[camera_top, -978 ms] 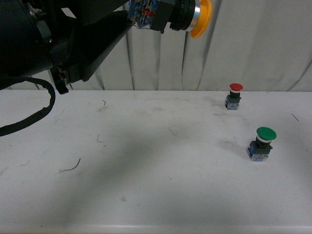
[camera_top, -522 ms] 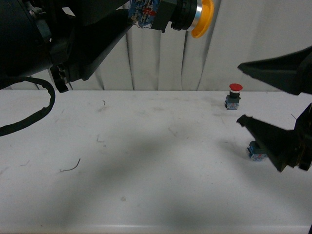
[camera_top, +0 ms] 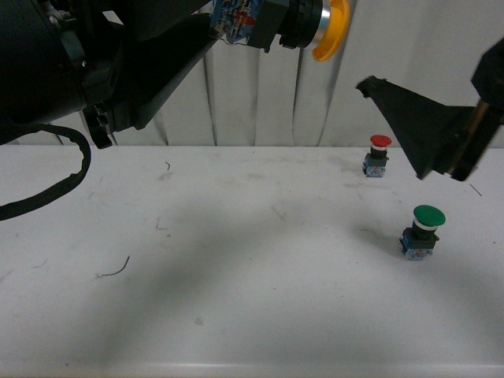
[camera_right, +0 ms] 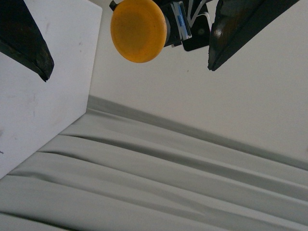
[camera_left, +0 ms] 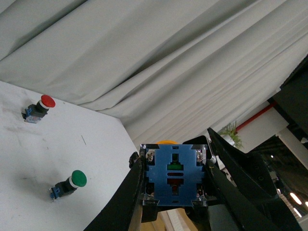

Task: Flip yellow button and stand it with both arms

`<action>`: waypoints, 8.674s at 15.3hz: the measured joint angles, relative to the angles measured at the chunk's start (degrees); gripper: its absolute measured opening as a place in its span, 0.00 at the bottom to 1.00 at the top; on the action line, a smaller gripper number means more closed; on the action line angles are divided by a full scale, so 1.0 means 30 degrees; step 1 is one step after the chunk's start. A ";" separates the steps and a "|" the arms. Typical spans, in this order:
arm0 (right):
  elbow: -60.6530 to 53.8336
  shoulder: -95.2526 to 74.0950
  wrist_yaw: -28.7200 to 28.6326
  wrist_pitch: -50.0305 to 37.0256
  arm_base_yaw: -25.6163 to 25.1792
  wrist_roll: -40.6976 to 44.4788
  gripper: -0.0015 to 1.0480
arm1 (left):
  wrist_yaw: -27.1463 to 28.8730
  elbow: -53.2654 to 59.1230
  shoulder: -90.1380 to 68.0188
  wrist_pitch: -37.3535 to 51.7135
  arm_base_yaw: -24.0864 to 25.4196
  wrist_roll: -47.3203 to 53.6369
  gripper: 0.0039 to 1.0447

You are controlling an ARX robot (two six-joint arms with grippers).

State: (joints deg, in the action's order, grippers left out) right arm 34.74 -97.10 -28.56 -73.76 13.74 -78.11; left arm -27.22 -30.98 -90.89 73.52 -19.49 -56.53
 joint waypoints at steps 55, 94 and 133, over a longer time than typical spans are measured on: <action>0.2521 -0.1967 -0.0131 0.0066 0.0423 -0.0066 0.33 | 0.8881 0.6608 2.7693 -2.5194 0.6375 1.8535 0.10; 1.7966 -1.0105 1.3959 2.2178 -0.2885 2.3605 0.33 | 0.9085 1.0142 3.0141 -2.4567 0.6506 1.8578 0.94; 2.2141 -1.5198 1.5446 2.5303 -0.1843 2.3030 0.95 | 0.9085 1.0142 3.0141 -2.4574 0.6506 1.8578 0.94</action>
State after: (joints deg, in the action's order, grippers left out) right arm 101.16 -142.69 17.78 2.15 8.21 -9.02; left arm 0.03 -0.56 -0.47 -0.21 0.03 -0.80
